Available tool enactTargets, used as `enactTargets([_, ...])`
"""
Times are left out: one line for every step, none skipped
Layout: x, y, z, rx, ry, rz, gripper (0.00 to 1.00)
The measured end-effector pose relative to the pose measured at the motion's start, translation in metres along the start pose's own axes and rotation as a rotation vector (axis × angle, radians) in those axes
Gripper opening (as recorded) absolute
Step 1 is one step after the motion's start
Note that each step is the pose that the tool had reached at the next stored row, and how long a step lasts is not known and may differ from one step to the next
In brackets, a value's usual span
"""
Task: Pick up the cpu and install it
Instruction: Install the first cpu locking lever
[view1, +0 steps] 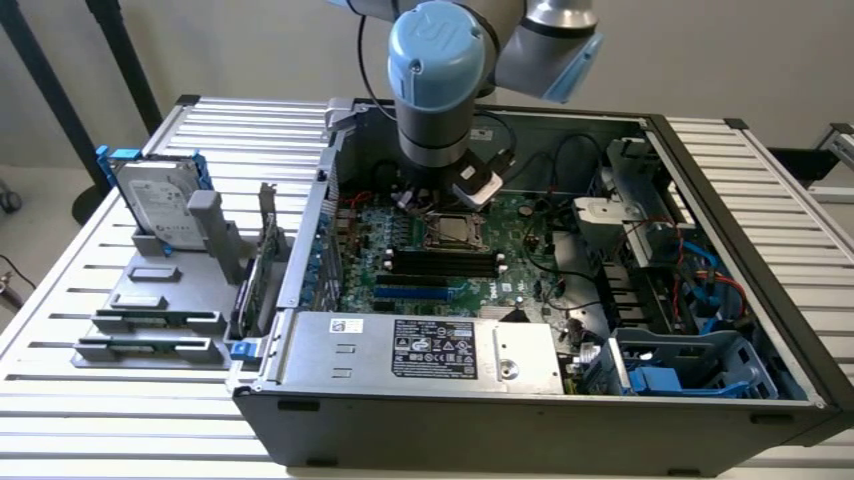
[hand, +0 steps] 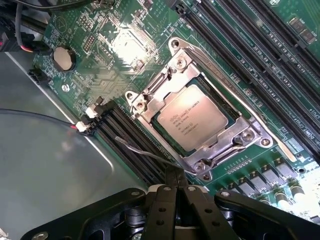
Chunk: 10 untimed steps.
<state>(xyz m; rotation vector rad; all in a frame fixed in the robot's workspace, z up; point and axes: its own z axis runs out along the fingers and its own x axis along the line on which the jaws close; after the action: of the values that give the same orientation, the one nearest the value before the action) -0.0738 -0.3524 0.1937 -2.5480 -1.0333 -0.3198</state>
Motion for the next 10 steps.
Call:
enactTargets([0.0004,0.0003,0.0003,-0.0003,-0.0009,-0.001,0.11])
enactTargets([0.0008,0.0005,0.0006,-0.0007,-0.0017,-0.001,0.11])
enactTargets([0.0012,0.0006,0.0010,-0.0010,-0.0023,-0.002,0.11])
enactTargets([0.0017,0.0006,0.0014,-0.0013,-0.0028,-0.002,0.11])
enactTargets([0.0022,0.0004,0.0020,-0.0015,-0.0028,-0.003,0.11])
enactTargets([0.0028,0.0001,0.0025,-0.0016,-0.0030,-0.003,0.11])
enactTargets([0.0032,-0.0001,0.0029,-0.0020,-0.0036,-0.003,0.11])
enactTargets([0.0037,-0.0003,0.0034,-0.0023,-0.0040,-0.003,0.11])
enactTargets([0.0041,-0.0004,0.0039,-0.0029,-0.0045,-0.003,0.11])
enactTargets([0.0044,-0.0005,0.0043,-0.0036,-0.0051,-0.003,0.11])
